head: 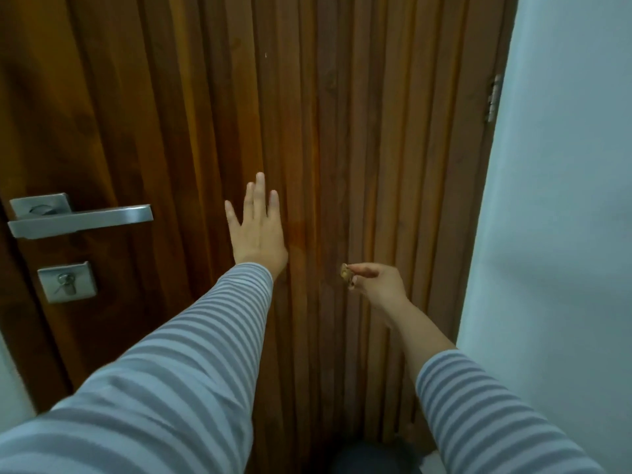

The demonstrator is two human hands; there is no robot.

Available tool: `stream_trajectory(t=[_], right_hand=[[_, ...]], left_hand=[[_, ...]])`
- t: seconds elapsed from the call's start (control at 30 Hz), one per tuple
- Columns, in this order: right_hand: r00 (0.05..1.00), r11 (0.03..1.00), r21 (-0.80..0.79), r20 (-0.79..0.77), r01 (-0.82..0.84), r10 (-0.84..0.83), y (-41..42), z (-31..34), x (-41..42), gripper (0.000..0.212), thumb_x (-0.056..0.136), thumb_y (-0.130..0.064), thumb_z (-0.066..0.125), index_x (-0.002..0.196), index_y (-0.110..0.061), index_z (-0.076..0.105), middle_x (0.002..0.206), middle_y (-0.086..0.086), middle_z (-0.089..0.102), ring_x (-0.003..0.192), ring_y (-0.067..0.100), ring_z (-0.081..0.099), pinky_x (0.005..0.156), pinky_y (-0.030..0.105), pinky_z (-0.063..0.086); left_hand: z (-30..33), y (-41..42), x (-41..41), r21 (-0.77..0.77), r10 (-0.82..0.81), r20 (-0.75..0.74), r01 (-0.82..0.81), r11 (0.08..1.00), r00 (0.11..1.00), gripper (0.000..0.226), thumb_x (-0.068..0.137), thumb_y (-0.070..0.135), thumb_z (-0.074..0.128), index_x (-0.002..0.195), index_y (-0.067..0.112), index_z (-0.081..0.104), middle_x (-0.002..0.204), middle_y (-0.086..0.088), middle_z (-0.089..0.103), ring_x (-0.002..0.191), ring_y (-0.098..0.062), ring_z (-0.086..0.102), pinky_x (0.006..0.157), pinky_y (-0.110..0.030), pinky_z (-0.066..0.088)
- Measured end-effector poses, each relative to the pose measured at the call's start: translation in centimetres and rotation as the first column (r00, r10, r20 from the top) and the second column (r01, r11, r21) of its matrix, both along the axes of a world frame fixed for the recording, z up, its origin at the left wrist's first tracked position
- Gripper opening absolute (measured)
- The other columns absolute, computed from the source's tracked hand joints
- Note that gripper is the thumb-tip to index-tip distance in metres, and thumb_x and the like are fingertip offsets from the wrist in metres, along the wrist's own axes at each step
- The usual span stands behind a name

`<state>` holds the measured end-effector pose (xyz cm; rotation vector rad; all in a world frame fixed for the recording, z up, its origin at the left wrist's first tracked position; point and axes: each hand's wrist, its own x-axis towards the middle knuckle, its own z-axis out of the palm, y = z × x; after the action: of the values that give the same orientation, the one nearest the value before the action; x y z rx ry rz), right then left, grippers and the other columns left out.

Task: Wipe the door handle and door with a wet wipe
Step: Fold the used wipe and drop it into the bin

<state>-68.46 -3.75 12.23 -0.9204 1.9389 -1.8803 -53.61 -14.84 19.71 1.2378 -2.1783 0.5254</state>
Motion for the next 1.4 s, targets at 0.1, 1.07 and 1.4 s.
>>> stream_trajectory(t=[0.1,1.07,1.4], right_hand=[[0.999,0.999,-0.018,0.012,0.033,-0.032,1.6,-0.4,0.1,0.024,0.08,0.004,0.065,0.091,-0.015,0.075,0.094,0.006,0.073,0.093,0.021,0.068,0.091,0.04,0.054],[0.971,0.899,0.429,0.169,0.081,-0.168,13.7,-23.7,3.7,0.012,0.088,-0.012,0.062,0.09,-0.008,0.074,0.086,0.006,0.067,0.084,0.016,0.059,0.086,0.031,0.049],[0.925,0.851,0.523,0.297,0.05,-0.237,15.6,-27.9,4.4,0.019,0.086,-0.014,0.064,0.069,-0.023,0.066,0.078,0.004,0.065,0.063,0.012,0.053,0.069,0.029,0.048]], left_hand=[[-2.6,2.7,-1.7,0.197,-0.236,-0.184,0.271,0.942,0.954,0.053,0.095,0.033,0.057,0.145,0.025,0.04,0.156,-0.003,0.03,0.141,-0.023,0.031,0.112,-0.044,0.03],[-28.9,15.6,-2.1,0.857,0.272,-0.51,0.511,0.071,0.816,0.017,0.091,0.014,0.062,0.076,0.021,0.058,0.094,-0.007,0.067,0.098,-0.025,0.068,0.081,-0.033,0.054],[-32.9,16.6,-1.9,0.865,0.391,-0.488,0.494,0.093,0.781,0.021,0.084,0.003,0.072,0.077,0.021,0.063,0.093,-0.009,0.07,0.088,-0.022,0.069,0.085,-0.033,0.057]])
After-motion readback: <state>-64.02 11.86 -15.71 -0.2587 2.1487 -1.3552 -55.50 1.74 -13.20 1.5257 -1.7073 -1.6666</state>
